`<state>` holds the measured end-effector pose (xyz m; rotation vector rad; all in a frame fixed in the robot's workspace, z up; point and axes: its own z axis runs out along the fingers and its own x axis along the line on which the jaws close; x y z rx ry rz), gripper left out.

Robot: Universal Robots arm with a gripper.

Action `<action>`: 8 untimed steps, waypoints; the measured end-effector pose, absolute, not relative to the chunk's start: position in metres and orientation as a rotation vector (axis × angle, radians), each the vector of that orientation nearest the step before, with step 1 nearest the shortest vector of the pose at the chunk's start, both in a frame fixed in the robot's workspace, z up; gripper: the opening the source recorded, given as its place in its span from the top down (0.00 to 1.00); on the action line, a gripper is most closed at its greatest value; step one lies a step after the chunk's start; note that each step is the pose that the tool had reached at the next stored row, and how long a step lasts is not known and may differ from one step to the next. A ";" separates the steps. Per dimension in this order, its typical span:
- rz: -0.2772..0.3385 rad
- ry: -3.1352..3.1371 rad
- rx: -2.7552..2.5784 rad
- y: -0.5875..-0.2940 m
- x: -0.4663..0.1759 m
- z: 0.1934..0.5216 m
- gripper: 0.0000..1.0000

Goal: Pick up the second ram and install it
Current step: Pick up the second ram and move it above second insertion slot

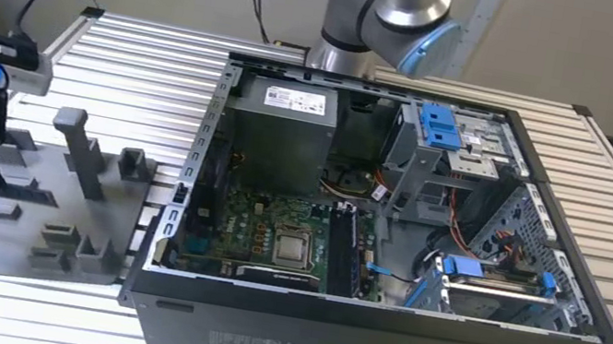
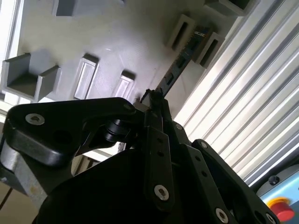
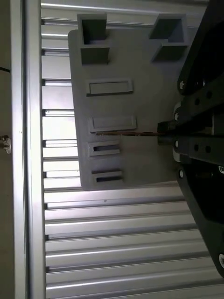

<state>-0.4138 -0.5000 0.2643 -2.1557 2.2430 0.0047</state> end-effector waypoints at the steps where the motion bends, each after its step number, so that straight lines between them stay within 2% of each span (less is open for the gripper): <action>1: 0.005 2.243 -2.156 -0.500 -0.414 0.266 0.86; 8: 0.005 2.244 -2.155 -0.500 -0.414 0.275 0.86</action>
